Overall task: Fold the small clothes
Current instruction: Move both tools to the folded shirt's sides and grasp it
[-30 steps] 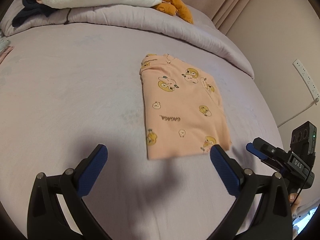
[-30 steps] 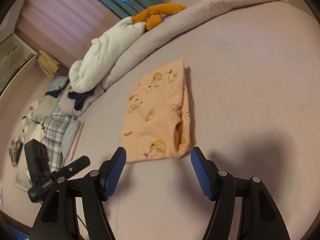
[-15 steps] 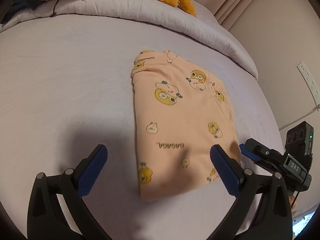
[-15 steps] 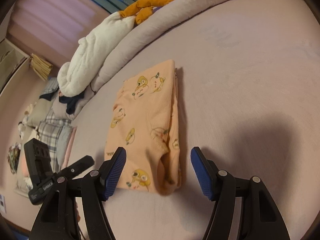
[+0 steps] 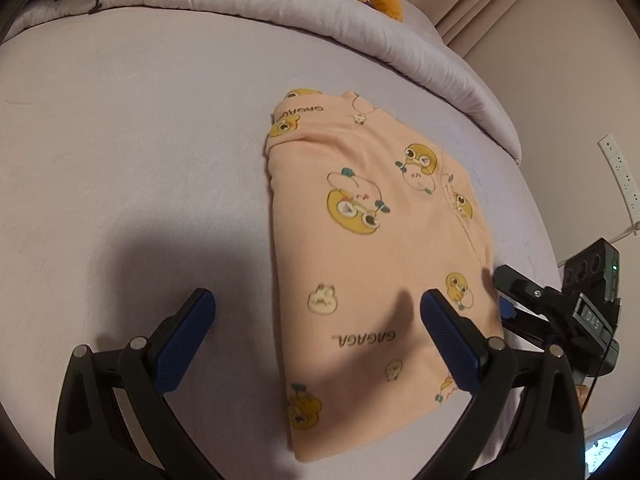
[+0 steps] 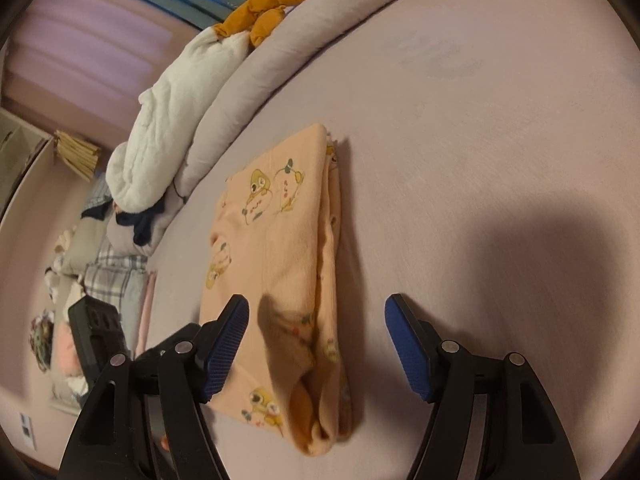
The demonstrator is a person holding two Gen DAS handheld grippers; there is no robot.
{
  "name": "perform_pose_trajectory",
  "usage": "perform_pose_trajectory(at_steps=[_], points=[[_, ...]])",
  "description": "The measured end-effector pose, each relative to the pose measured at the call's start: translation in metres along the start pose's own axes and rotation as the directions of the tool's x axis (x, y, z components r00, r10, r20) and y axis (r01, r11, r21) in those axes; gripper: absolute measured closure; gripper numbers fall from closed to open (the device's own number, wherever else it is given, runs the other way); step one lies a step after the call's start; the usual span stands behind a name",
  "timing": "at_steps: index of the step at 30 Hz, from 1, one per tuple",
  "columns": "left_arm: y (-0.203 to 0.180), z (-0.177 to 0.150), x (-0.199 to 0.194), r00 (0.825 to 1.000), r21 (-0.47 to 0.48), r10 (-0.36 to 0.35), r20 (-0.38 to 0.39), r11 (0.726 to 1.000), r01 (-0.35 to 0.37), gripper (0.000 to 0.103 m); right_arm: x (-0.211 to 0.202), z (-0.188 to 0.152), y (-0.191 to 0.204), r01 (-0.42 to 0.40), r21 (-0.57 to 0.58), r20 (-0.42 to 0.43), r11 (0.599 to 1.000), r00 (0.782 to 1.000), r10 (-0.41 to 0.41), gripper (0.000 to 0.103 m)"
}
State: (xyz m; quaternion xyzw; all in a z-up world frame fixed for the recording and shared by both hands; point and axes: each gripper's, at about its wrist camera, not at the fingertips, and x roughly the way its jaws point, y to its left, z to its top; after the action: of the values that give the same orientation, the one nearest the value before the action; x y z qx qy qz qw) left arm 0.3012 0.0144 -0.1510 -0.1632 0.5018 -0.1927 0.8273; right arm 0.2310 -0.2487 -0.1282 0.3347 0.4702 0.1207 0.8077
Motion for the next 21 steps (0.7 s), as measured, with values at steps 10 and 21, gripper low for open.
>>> perform_pose_trajectory(at_steps=[10, 21], points=[[-0.008, 0.009, 0.012, 0.994, -0.02, -0.107, -0.007, 0.994, 0.107, 0.002, 0.027, 0.005, 0.017, -0.007, -0.068, -0.023, 0.998, 1.0, 0.006, 0.032], [-0.019, 0.017, 0.024, 0.993, -0.024, -0.118, -0.017, 0.993, 0.117, 0.003, 0.043, 0.011, 0.014, -0.081, -0.038, -0.041, 0.996, 0.996, 0.079, 0.051]])
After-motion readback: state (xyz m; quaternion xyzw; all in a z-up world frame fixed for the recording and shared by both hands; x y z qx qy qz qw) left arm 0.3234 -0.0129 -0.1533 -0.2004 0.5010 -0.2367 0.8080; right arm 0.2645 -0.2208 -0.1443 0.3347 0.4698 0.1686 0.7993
